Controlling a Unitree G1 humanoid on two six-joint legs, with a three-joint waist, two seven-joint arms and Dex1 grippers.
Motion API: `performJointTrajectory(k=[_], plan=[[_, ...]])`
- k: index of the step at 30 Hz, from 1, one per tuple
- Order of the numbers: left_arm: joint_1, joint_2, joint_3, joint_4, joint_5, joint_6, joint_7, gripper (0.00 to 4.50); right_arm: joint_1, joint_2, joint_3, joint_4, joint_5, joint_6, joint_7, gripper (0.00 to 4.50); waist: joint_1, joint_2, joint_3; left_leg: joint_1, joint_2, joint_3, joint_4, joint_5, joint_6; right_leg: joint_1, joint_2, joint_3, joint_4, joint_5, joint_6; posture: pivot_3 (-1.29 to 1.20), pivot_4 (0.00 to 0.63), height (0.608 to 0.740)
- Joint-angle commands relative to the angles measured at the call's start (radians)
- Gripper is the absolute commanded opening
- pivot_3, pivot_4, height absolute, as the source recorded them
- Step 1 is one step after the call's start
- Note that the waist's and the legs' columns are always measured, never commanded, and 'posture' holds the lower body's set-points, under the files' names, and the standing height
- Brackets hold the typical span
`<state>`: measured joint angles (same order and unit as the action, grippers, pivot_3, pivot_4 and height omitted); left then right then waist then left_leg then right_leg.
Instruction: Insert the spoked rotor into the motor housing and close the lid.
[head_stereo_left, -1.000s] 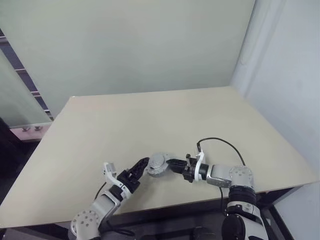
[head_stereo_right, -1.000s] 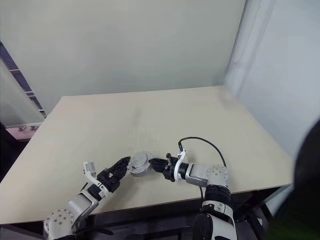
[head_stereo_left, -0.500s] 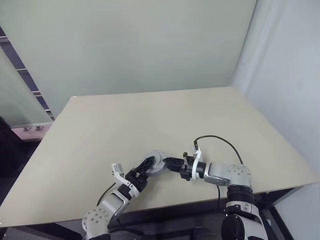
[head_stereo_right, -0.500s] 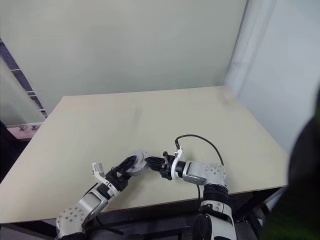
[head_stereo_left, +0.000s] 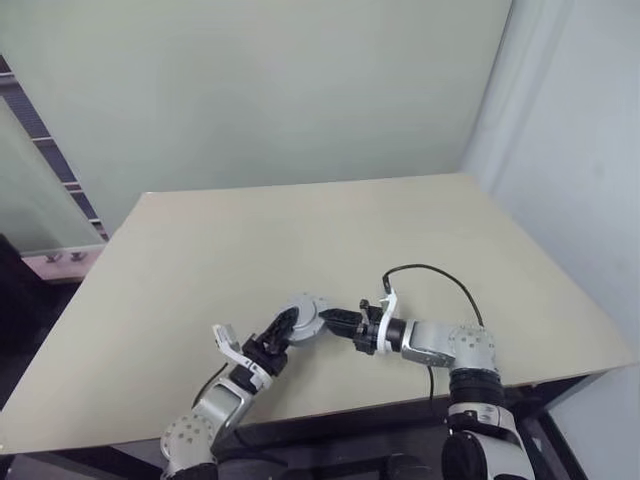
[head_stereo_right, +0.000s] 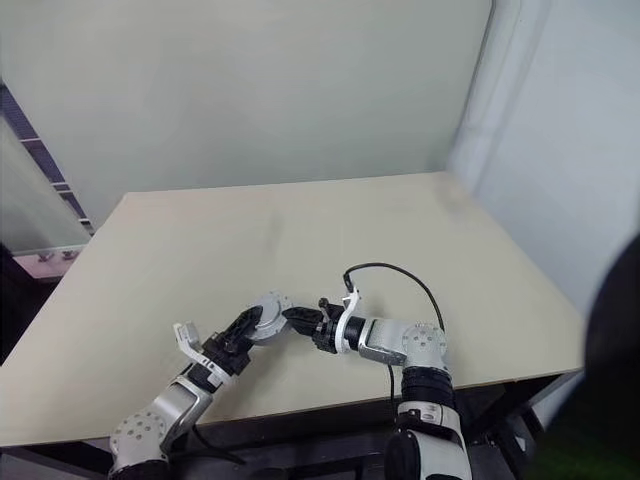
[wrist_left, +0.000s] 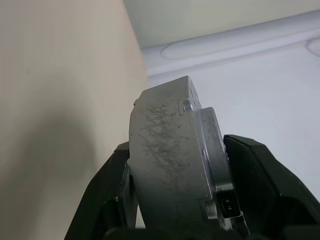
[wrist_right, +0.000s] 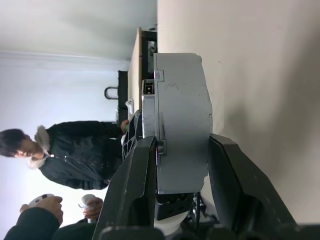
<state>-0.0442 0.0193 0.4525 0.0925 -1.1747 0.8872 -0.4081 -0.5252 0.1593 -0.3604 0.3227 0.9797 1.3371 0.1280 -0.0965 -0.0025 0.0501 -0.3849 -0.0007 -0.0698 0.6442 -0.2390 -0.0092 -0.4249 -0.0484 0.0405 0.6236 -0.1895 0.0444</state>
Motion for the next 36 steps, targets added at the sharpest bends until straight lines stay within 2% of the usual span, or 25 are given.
performJointTrajectory(k=[1, 4, 8, 9, 13, 17, 22, 26, 31, 36], plan=[[-0.026, -0.003, -0.014, -0.005, 0.003, -0.016, 0.014, 2.31, -0.005, 0.088, 0.049, -0.071, 0.025, -0.049, 0.051, 1.94, 0.000, 0.000, 0.000, 0.000, 0.000, 0.000, 0.000, 0.000, 0.000, 0.000, 0.000, 0.000, 0.000, 0.000, 0.000, 0.00, 0.000, 0.740], [-0.027, -0.015, -0.009, -0.009, -0.009, -0.037, 0.019, 2.13, 0.008, 0.074, 0.069, -0.087, 0.043, -0.058, 0.075, 2.87, 0.000, 0.000, 0.000, 0.000, 0.000, 0.000, 0.000, 0.000, 0.000, 0.000, 0.000, 0.001, 0.000, 0.000, 0.000, 0.00, 0.000, 0.740], [-0.015, -0.051, -0.012, -0.048, -0.030, -0.057, 0.042, 2.06, 0.021, 0.070, 0.068, -0.104, 0.039, -0.101, 0.064, 4.36, 0.000, 0.000, 0.000, 0.000, 0.000, 0.000, 0.000, 0.000, 0.000, 0.000, 0.000, 0.001, 0.000, 0.000, 0.000, 0.00, 0.000, 0.740], [-0.012, -0.059, -0.011, -0.057, -0.033, -0.063, 0.049, 2.04, 0.023, 0.071, 0.064, -0.103, 0.038, -0.110, 0.054, 4.50, 0.000, 0.000, 0.000, 0.000, 0.000, 0.000, 0.000, 0.000, 0.000, 0.000, 0.000, 0.001, 0.000, 0.000, 0.000, 0.00, 0.000, 0.740], [-0.008, -0.084, -0.006, -0.097, -0.041, -0.095, 0.080, 2.03, 0.038, 0.049, 0.107, -0.126, 0.004, -0.141, 0.065, 4.50, 0.000, 0.000, 0.000, 0.000, 0.000, 0.000, 0.000, 0.000, 0.000, 0.000, 0.000, 0.001, 0.000, 0.000, 0.000, 0.00, 0.000, 0.740], [-0.030, -0.094, 0.010, -0.141, -0.014, -0.178, 0.131, 2.03, 0.081, -0.038, 0.306, -0.223, -0.160, -0.295, 0.187, 4.50, 0.000, 0.000, 0.000, 0.000, 0.000, 0.000, 0.000, 0.000, 0.000, 0.000, 0.000, 0.001, 0.000, 0.000, 0.000, 0.00, 0.000, 0.740], [-0.079, -0.044, -0.005, -0.153, 0.136, -0.328, 0.169, 2.01, 0.121, -0.163, 0.549, -0.292, -0.384, -0.541, 0.349, 4.50, 0.000, -0.001, 0.000, 0.000, 0.000, 0.000, 0.001, 0.000, 0.000, 0.000, 0.000, 0.000, 0.000, 0.000, 0.000, 0.00, 0.000, 0.740], [-0.101, 0.022, -0.049, -0.133, 0.286, -0.420, 0.162, 2.01, 0.135, -0.239, 0.682, -0.299, -0.552, -0.739, 0.426, 4.50, 0.001, -0.001, 0.000, 0.000, -0.001, 0.000, 0.001, 0.000, 0.000, 0.000, 0.000, 0.001, 0.000, 0.000, 0.000, 0.00, 0.000, 0.740], [-0.141, 0.059, -0.046, -0.085, 0.395, -0.516, 0.167, 2.01, 0.143, -0.280, 0.759, -0.269, -0.699, -0.920, 0.464, 4.50, 0.009, -0.005, 0.000, 0.000, -0.002, 0.000, 0.001, 0.000, 0.000, 0.001, 0.000, 0.002, 0.000, 0.000, 0.000, 0.00, 0.000, 0.740], [-0.167, 0.101, -0.062, -0.004, 0.519, -0.592, 0.175, 2.00, 0.141, -0.283, 0.777, -0.239, -0.773, -1.004, 0.476, 4.50, 0.018, -0.007, 0.000, 0.000, -0.001, 0.000, 0.001, 0.000, 0.000, 0.001, 0.000, 0.002, 0.000, 0.000, 0.000, 0.00, 0.000, 0.740]])
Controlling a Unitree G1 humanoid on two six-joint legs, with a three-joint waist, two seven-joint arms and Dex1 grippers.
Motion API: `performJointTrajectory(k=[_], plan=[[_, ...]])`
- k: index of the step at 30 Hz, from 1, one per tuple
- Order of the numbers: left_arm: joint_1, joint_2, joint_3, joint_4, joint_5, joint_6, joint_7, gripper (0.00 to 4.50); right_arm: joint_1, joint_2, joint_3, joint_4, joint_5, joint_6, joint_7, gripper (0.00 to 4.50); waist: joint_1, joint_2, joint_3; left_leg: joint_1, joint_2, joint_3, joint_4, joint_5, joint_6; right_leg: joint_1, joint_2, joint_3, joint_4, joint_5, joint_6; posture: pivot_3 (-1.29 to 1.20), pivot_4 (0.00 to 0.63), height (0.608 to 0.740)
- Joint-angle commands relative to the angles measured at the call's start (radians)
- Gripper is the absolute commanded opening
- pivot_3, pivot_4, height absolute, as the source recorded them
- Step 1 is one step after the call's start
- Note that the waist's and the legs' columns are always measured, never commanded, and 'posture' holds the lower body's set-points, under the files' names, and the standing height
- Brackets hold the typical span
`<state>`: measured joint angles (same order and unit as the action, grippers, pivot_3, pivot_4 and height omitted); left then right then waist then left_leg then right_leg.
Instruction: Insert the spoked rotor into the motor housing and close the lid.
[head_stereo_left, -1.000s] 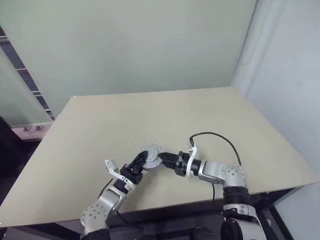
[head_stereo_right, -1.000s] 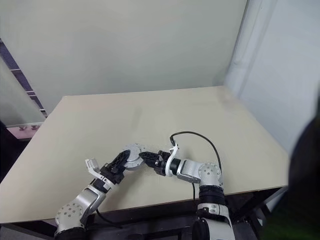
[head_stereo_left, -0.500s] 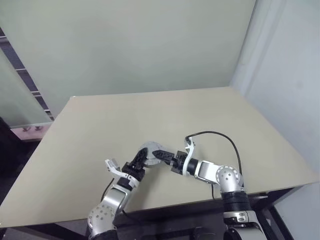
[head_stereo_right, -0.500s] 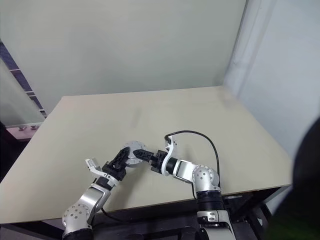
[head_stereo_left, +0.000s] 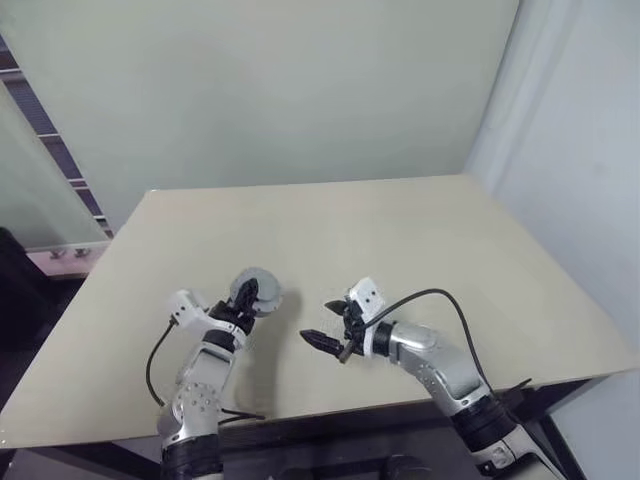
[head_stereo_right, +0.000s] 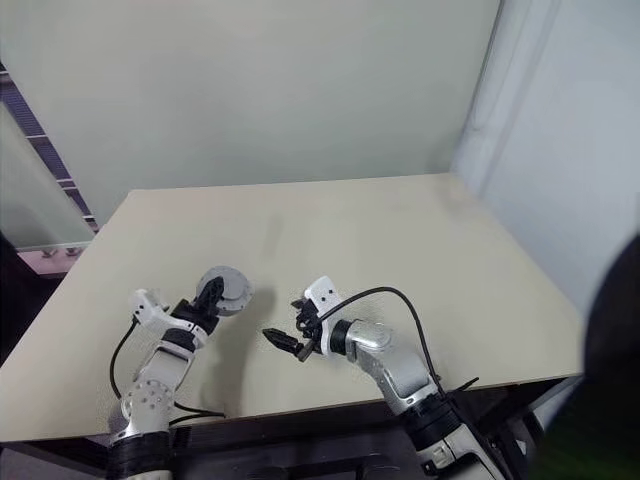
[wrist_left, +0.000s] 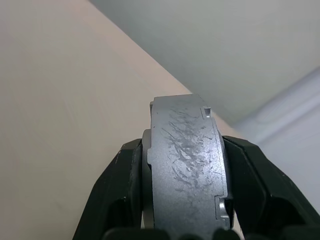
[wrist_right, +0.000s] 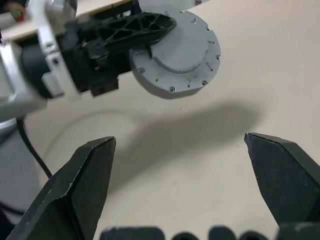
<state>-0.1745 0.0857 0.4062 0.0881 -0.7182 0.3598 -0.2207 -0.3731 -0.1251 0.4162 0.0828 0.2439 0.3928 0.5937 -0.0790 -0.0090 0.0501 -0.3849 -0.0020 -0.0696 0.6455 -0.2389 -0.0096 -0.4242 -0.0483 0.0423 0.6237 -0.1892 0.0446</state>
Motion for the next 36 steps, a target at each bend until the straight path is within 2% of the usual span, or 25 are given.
performJointTrajectory(k=[1, 14, 21, 30, 33, 36], plan=[[-0.036, 0.040, -0.023, 0.014, 0.088, -0.076, -0.009, 2.00, -0.013, 0.002, 0.001, 0.008, -0.049, -0.069, 0.011, 4.50, 0.002, 0.000, 0.000, 0.000, 0.000, 0.000, 0.000, 0.000, 0.000, 0.000, 0.000, 0.000, 0.000, 0.000, 0.000, 0.00, 0.000, 0.740], [-0.017, 0.085, -0.049, 0.131, 0.294, -0.184, 0.021, 2.00, -0.008, 0.013, -0.011, 0.039, -0.119, -0.108, 0.024, 4.50, 0.009, -0.003, 0.000, 0.001, 0.000, 0.000, 0.000, 0.000, 0.000, 0.001, 0.000, 0.000, 0.001, 0.000, 0.000, 0.00, 0.000, 0.740], [-0.040, 0.122, -0.030, 0.228, 0.351, -0.216, 0.056, 4.40, -0.011, 0.019, -0.012, 0.046, -0.135, -0.106, 0.028, 4.50, 0.009, -0.003, 0.000, 0.008, 0.000, 0.000, 0.000, 0.000, 0.000, 0.007, 0.000, 0.000, 0.001, 0.000, 0.000, 0.00, 0.000, 0.740], [0.054, 0.199, -0.021, 0.166, 0.394, -0.257, 0.048, 4.46, -0.009, 0.013, -0.025, 0.054, -0.144, -0.110, 0.025, 4.50, 0.009, -0.003, -0.001, 0.009, 0.000, 0.000, 0.000, 0.000, 0.000, 0.007, 0.000, 0.000, 0.001, 0.000, 0.000, 0.00, 0.000, 0.740], [0.094, 0.226, -0.028, 0.096, 0.400, -0.252, 0.024, 4.46, -0.012, 0.007, -0.047, 0.057, -0.142, -0.110, 0.023, 4.50, 0.009, -0.003, -0.001, 0.008, 0.001, 0.000, 0.000, 0.000, 0.000, 0.007, 0.000, 0.000, 0.002, 0.000, 0.000, 0.00, 0.000, 0.740], [0.168, 0.278, -0.080, -0.078, 0.364, -0.205, -0.103, 4.46, -0.017, -0.029, -0.115, 0.036, -0.117, -0.087, 0.018, 4.50, 0.010, -0.003, -0.001, 0.008, 0.001, 0.000, 0.000, 0.000, 0.000, 0.007, 0.000, -0.001, 0.001, 0.000, -0.001, 0.00, 0.000, 0.740]])
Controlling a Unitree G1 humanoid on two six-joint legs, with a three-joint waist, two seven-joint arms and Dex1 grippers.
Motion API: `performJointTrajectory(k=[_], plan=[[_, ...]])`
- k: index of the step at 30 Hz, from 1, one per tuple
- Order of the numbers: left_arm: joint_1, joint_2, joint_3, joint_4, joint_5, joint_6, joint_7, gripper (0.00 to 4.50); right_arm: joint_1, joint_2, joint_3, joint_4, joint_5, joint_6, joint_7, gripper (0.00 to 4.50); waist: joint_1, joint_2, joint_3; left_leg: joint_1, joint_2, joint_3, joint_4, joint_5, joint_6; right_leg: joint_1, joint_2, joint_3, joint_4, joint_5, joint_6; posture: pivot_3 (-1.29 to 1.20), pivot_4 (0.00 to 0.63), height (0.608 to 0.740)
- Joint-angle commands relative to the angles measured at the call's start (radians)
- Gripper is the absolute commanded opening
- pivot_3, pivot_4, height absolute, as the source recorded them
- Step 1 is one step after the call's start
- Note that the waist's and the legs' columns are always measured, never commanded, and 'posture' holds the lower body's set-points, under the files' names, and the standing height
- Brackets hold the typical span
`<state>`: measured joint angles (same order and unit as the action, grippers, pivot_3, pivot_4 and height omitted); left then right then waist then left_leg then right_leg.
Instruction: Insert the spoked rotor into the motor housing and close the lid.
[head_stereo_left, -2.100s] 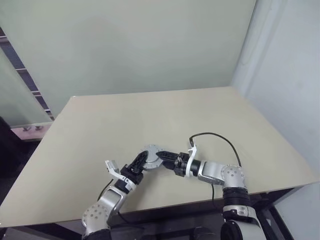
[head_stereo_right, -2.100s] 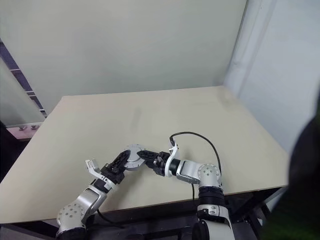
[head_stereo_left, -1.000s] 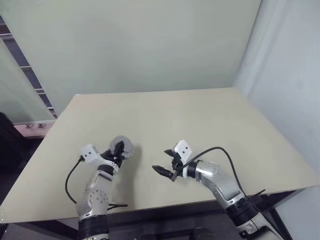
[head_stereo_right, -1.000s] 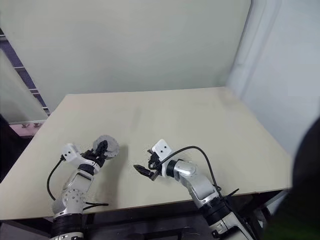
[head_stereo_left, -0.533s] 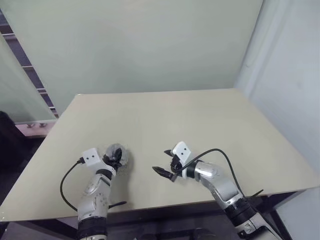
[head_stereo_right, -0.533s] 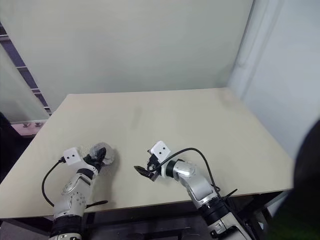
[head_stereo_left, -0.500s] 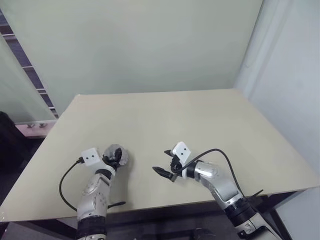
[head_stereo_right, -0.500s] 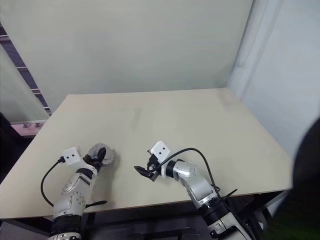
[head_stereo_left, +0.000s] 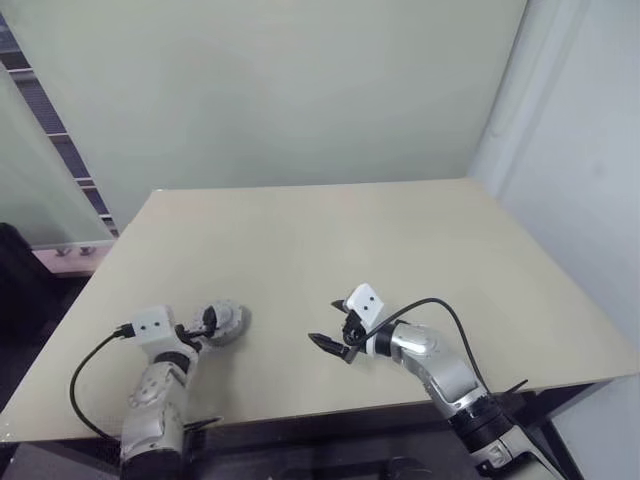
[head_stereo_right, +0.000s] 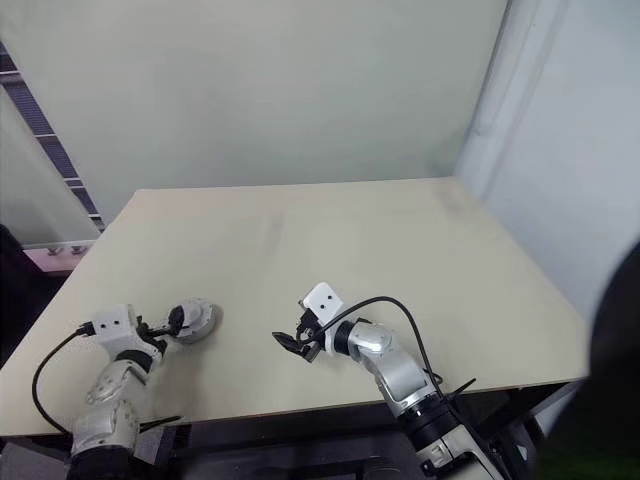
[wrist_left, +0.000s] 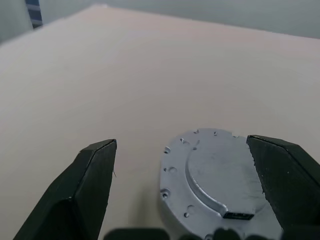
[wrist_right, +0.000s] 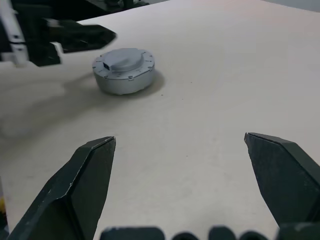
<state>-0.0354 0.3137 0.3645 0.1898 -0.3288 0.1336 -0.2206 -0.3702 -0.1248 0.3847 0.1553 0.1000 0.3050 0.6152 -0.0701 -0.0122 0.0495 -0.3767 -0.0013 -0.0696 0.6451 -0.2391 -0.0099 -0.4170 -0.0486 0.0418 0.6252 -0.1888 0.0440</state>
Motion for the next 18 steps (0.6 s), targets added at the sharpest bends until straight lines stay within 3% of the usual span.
performJointTrajectory(k=[1, 8, 18], plan=[[0.057, 0.069, -0.059, -0.241, -0.043, 0.049, -0.146, 4.46, -0.018, -0.044, -0.108, -0.046, 0.032, 0.006, -0.008, 4.50, 0.002, 0.000, 0.000, 0.000, -0.001, 0.000, 0.000, 0.000, 0.000, 0.000, -0.001, 0.000, 0.000, 0.000, 0.000, 0.00, 0.000, 0.740], [0.190, 0.179, -0.161, -0.542, -0.130, 0.238, -0.313, 4.46, 0.053, -0.138, -0.185, -0.142, 0.045, 0.044, 0.003, 4.50, -0.001, 0.001, 0.001, 0.000, 0.000, 0.001, -0.001, 0.000, 0.000, -0.001, -0.001, 0.000, 0.000, 0.000, 0.000, 0.00, 0.000, 0.740], [0.196, 0.215, -0.231, -0.607, -0.120, 0.323, -0.368, 4.46, 0.117, -0.187, -0.185, -0.210, 0.032, 0.056, 0.001, 4.50, -0.001, 0.004, 0.002, 0.000, 0.002, 0.003, 0.001, 0.000, 0.000, -0.002, 0.000, 0.001, 0.000, 0.000, 0.000, 0.00, 0.000, 0.740]])
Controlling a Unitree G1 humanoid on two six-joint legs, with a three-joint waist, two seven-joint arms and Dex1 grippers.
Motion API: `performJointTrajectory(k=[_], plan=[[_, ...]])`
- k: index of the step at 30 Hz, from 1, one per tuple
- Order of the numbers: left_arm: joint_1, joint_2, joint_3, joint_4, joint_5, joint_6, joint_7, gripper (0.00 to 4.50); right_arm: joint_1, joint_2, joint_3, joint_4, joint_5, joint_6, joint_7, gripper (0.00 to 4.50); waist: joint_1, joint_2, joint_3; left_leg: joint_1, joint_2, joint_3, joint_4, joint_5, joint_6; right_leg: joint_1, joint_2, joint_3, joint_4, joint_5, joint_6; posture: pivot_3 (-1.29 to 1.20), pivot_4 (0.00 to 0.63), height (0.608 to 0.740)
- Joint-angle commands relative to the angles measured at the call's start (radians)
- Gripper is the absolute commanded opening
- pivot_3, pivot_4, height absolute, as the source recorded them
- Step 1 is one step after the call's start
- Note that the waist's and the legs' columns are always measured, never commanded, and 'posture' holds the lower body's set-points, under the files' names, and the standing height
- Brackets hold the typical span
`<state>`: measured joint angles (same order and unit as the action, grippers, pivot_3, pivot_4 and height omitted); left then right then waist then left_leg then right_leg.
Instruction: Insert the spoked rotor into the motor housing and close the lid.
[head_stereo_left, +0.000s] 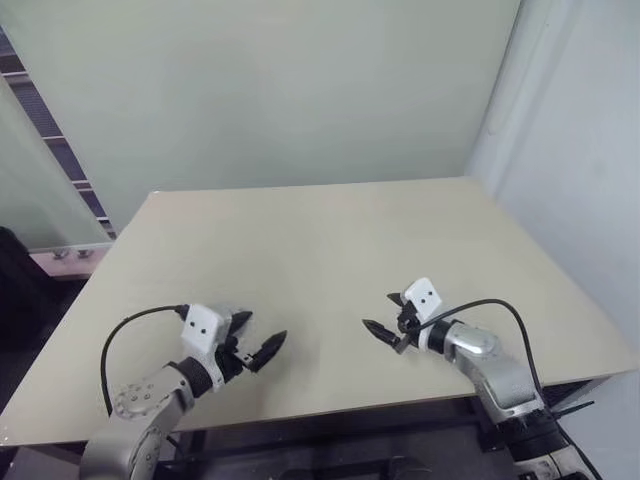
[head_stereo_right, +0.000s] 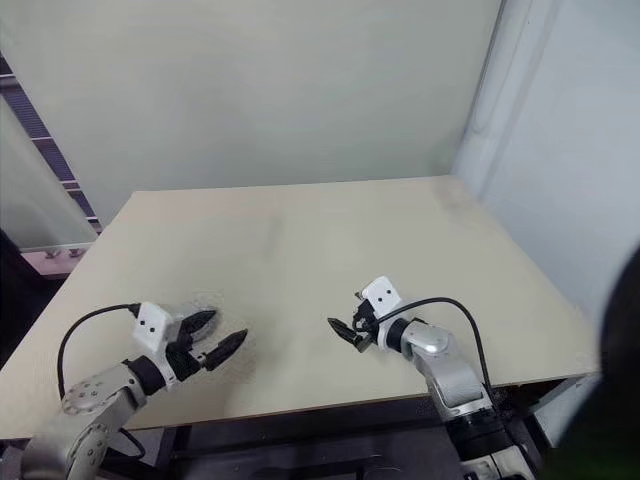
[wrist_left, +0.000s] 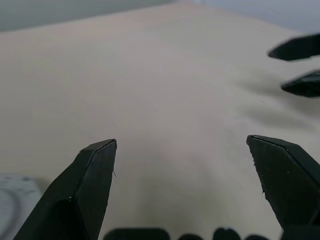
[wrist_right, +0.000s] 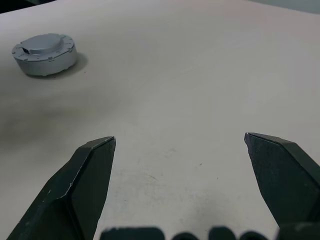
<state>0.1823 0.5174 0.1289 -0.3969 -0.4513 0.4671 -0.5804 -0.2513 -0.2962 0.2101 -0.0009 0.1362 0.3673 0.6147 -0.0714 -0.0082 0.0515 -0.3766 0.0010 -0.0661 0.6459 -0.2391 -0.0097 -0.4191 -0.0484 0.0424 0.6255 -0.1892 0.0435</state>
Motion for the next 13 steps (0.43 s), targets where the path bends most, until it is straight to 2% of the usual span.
performJointTrajectory(k=[1, 13], plan=[[-0.025, 0.010, 0.004, -0.014, 0.007, -0.014, -0.010, 4.46, -0.001, -0.019, -0.009, -0.055, -0.007, -0.006, 0.000, 4.50, 0.000, 0.000, 0.000, 0.000, 0.000, 0.000, 0.000, 0.000, 0.000, 0.000, 0.000, 0.000, 0.000, 0.000, 0.000, 0.00, 0.000, 0.740], [-0.085, -0.035, -0.029, 0.038, 0.036, -0.053, -0.007, 4.46, 0.004, -0.062, -0.058, -0.013, -0.010, -0.024, -0.013, 4.50, 0.001, 0.000, 0.000, 0.000, -0.001, 0.000, 0.001, 0.000, 0.000, 0.001, 0.000, 0.000, 0.000, 0.000, 0.000, 0.00, 0.000, 0.740]])
